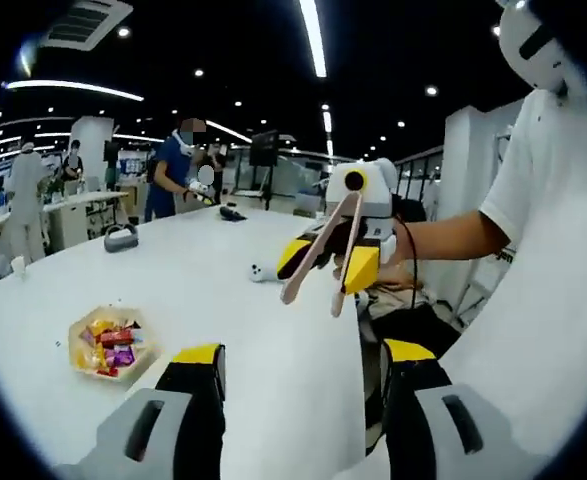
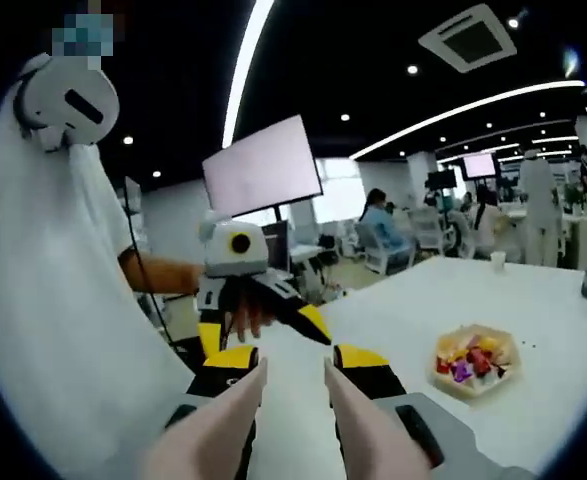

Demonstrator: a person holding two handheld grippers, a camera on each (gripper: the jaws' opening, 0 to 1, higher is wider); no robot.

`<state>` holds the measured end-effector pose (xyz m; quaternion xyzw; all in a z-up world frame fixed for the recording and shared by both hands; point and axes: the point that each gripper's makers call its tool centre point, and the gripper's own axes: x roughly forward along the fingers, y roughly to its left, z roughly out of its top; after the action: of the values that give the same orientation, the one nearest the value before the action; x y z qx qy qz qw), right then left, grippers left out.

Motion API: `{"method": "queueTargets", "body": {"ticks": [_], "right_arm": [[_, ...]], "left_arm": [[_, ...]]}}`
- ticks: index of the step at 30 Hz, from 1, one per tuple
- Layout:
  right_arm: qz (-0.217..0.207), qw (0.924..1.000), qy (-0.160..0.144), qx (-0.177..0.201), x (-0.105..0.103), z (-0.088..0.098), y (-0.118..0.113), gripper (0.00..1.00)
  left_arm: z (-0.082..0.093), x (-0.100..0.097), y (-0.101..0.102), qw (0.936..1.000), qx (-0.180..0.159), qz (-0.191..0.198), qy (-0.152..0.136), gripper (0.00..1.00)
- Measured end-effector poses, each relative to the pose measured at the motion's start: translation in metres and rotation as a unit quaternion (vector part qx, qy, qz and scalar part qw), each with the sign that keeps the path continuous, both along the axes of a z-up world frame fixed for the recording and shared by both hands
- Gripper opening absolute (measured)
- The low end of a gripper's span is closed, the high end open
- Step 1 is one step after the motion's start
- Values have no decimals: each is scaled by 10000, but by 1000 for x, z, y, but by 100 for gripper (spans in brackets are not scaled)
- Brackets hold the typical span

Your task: Place the target food into the container with the food tongs after gripping and lifting it, then release it inside without dropping or visibly crushing the food.

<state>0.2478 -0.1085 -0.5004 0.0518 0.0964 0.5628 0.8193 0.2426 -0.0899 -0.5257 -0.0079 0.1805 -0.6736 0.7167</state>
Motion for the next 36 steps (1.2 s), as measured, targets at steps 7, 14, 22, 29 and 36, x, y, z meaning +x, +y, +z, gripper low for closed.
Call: {"method": "queueTargets", "body": {"ticks": [7, 14, 22, 29, 36], "right_arm": [[267, 9996, 34, 90, -2, 1, 12, 29], [468, 9988, -22, 118, -1, 3, 21, 29], [753, 9968, 52, 268, -5, 6, 31, 29], [904, 9953, 122, 317, -7, 3, 36, 30], [761, 9969, -182, -14, 1, -11, 27, 33]], "left_arm": [[5, -4, -1, 9991, -228, -111, 337, 30], [4, -9, -3, 9991, -276, -258, 203, 22], [10, -13, -8, 9974, -480, -383, 366, 11], [12, -25, -7, 9956, -470, -775, 223, 0], [1, -19, -6, 9969, -260, -739, 55, 0]]}}
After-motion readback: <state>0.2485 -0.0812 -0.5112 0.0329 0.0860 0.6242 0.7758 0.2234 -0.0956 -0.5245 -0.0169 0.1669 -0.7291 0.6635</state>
